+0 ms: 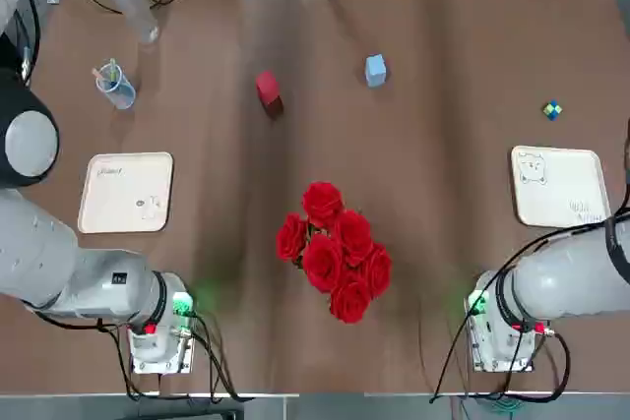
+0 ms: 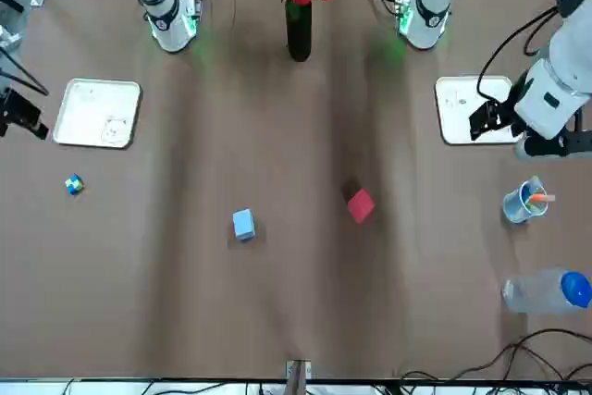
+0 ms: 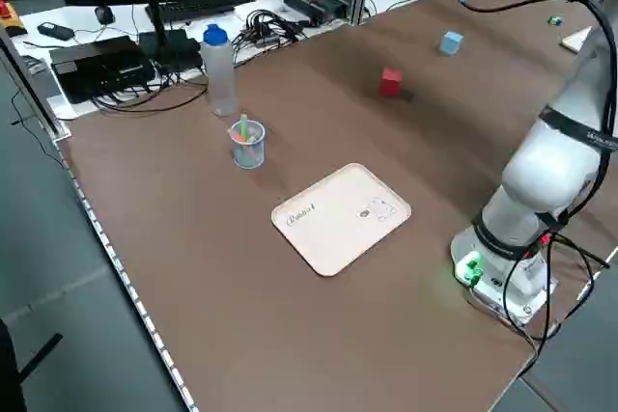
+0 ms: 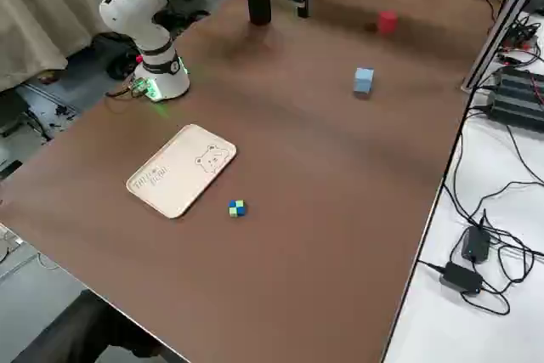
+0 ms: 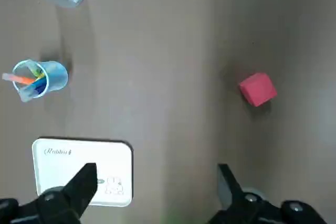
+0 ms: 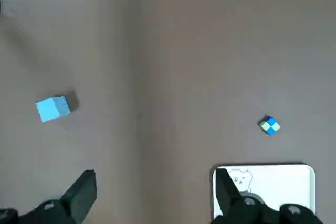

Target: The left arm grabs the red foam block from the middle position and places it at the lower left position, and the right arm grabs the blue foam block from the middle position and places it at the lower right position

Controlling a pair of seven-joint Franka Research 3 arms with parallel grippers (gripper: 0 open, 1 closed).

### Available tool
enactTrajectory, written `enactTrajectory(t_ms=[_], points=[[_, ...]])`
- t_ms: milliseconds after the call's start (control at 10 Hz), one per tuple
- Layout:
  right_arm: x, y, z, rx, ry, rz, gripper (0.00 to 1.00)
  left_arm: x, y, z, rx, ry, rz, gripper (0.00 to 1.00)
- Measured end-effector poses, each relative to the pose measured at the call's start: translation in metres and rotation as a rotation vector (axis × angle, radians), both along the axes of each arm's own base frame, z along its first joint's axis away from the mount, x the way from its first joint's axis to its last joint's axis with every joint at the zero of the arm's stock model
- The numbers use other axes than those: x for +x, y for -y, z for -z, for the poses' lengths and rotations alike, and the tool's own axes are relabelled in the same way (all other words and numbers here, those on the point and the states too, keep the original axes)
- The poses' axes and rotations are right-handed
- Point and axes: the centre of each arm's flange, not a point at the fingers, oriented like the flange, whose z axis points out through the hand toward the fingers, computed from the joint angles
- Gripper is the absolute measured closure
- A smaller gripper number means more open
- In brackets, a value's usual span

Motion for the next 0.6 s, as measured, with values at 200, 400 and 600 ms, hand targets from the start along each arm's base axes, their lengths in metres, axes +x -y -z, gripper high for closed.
enactTrajectory(t_ms=[200, 400, 600], points=[[0.005, 0.001, 0.012, -0.001, 0.013, 0.002, 0.0, -0.001, 0.002, -0.002, -0.001, 0.004, 0.004, 0.0], [0.009, 0.001, 0.031, 0.0, 0.009, 0.005, 0.0, -0.001, 0.006, -0.001, -0.001, 0.001, 0.012, 0.0], [0.009, 0.001, 0.033, 0.0, 0.007, 0.004, 0.0, 0.002, 0.025, 0.018, -0.002, -0.034, 0.045, 0.0]])
